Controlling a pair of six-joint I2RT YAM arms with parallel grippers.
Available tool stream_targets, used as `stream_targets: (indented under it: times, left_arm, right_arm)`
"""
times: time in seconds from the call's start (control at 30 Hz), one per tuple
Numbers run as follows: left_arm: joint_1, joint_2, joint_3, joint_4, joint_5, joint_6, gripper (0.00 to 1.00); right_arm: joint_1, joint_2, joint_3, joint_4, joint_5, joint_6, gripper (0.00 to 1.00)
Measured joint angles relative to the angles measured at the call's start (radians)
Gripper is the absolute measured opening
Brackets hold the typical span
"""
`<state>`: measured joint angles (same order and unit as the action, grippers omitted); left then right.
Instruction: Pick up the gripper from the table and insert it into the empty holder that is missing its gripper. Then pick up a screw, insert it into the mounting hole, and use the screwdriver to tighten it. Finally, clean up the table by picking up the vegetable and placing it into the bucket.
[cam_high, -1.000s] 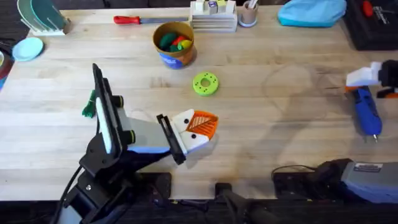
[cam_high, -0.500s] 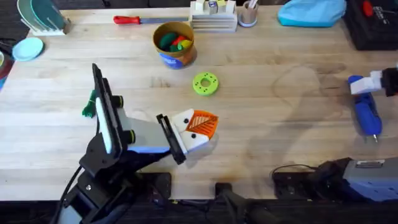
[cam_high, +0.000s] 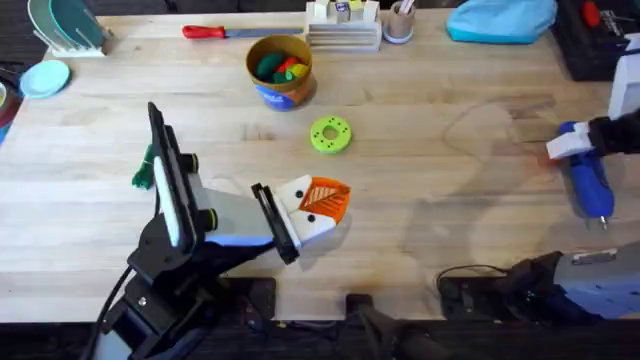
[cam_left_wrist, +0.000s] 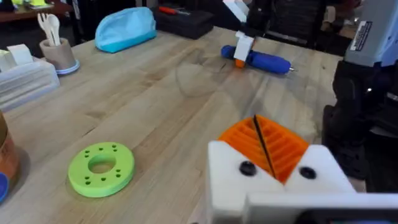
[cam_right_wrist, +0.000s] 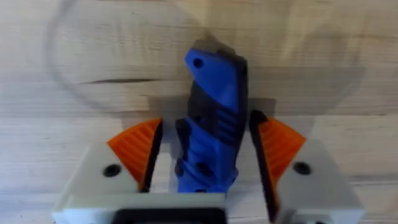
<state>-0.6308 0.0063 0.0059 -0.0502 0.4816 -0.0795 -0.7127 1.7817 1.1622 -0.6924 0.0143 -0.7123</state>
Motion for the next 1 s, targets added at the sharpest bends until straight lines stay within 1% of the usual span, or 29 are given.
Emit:
stream_targets:
  times: [0.1,0.13,0.3,0.37,0.4,0.43,0.63,0.77,0.87,1.0]
  left_arm:
    - [0.0,0.0,0.0,0.0,0.0,0.0,0.005]
    - [0.0,0.0,0.0,0.0,0.0,0.0,0.005]
    - [0.0,0.0,0.0,0.0,0.0,0.0,0.005]
    - [0.0,0.0,0.0,0.0,0.0,0.0,0.005]
    - [0.0,0.0,0.0,0.0,0.0,0.0,0.005]
    - [0.0,0.0,0.0,0.0,0.0,0.0,0.005]
    - [0.0,0.0,0.0,0.0,0.0,0.0,0.005]
    - [0.0,0.0,0.0,0.0,0.0,0.0,0.005]
    - [0.0,0.0,0.0,0.0,0.0,0.0,0.004]
    - [0.0,0.0,0.0,0.0,0.0,0.0,0.004]
  right_arm:
    - [0.006,0.0,0.0,-0.001,-0.005,-0.002,0.724]
    - [0.006,0.001,0.0,0.006,-0.006,-0.003,0.655]
    - [0.01,0.004,0.0,0.044,-0.007,-0.001,0.266]
    - [0.009,0.008,0.0,0.06,-0.005,0.0,0.08]
    - [0.009,0.009,0.0,0.061,-0.004,0.003,0.029]
    - [0.01,0.009,0.0,0.058,-0.004,0.005,0.017]
    - [0.013,0.009,0.015,-0.035,0.009,0.023,0.019]
    - [0.014,-0.014,0.018,-0.071,0.014,0.115,0.019]
    - [0.015,-0.087,0.019,-0.079,0.0,0.184,0.019]
    - [0.024,-0.247,0.019,-0.09,-0.034,0.243,0.019]
